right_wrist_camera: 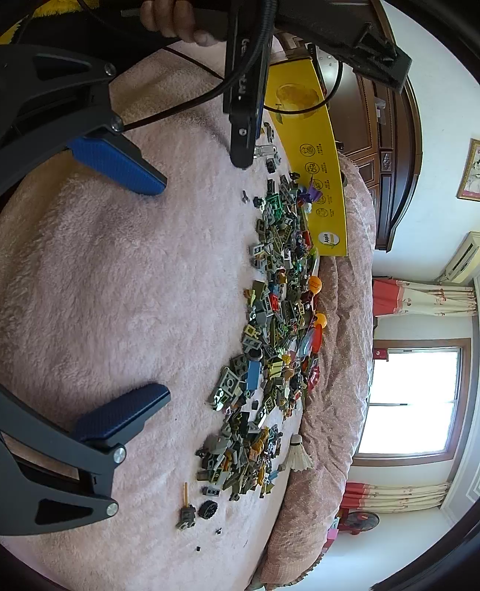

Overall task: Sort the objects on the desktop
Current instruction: 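Lift the grey clip piece off the bed with the left tool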

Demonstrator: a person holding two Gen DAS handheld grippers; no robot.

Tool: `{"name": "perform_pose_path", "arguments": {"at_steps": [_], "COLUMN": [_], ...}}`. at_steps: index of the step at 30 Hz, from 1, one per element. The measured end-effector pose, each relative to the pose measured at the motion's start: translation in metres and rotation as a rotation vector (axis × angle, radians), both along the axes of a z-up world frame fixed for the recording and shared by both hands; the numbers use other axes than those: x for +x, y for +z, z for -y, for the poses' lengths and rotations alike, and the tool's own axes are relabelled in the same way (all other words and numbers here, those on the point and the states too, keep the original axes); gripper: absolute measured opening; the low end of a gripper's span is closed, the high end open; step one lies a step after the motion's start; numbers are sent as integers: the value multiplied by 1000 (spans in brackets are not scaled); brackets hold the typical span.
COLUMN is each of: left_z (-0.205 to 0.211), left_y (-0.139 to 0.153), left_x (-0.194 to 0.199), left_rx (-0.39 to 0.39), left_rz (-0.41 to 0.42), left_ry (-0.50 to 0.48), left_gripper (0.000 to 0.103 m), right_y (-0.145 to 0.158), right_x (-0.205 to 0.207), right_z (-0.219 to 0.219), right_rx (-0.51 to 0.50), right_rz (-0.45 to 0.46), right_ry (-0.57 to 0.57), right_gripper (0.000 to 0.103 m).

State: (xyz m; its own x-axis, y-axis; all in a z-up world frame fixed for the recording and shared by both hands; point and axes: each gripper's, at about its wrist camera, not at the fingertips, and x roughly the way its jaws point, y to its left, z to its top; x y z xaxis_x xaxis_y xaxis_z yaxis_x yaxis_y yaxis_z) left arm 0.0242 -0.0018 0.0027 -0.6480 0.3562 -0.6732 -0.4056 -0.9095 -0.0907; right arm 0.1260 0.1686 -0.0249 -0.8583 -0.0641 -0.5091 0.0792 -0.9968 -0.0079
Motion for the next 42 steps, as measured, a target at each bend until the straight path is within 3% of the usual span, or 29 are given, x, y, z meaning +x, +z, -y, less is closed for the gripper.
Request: {"name": "perform_pose_path", "arguments": {"at_steps": [6, 9, 13, 15, 22, 27, 29, 32, 35, 39, 42], "left_z": [4, 3, -5, -8, -3, 15, 23, 38, 51, 61, 58], "left_y": [-1, 0, 2, 3, 14, 4, 1, 1, 0, -2, -2], "left_x": [-18, -16, -13, -11, -5, -7, -6, -3, -1, 7, 14], "left_rx": [92, 110, 95, 97, 112, 59, 55, 63, 118, 188, 175], "left_rz": [16, 13, -2, -11, -52, -52, -55, -60, -29, 3, -11], "left_ry": [90, 73, 10, -3, -15, 49, 68, 100, 119, 115, 96], "left_gripper": [52, 51, 22, 18, 18, 18, 21, 35, 44, 45, 46], "right_y": [0, 0, 0, 0, 0, -1, -1, 0, 0, -1, -1], "right_x": [0, 1, 1, 1, 1, 0, 0, 0, -1, -1, -1], "right_z": [0, 0, 0, 0, 0, 1, 0, 0, 1, 2, 2], "right_rx": [6, 6, 7, 7, 8, 8, 10, 12, 17, 22, 24], "right_rz": [-3, -5, -5, -5, -5, -5, -6, -7, -10, -14, -14], "right_ry": [0, 0, 0, 1, 0, 0, 0, -1, -2, -4, -5], "right_gripper": [103, 103, 103, 103, 103, 103, 103, 103, 103, 103, 103]}}
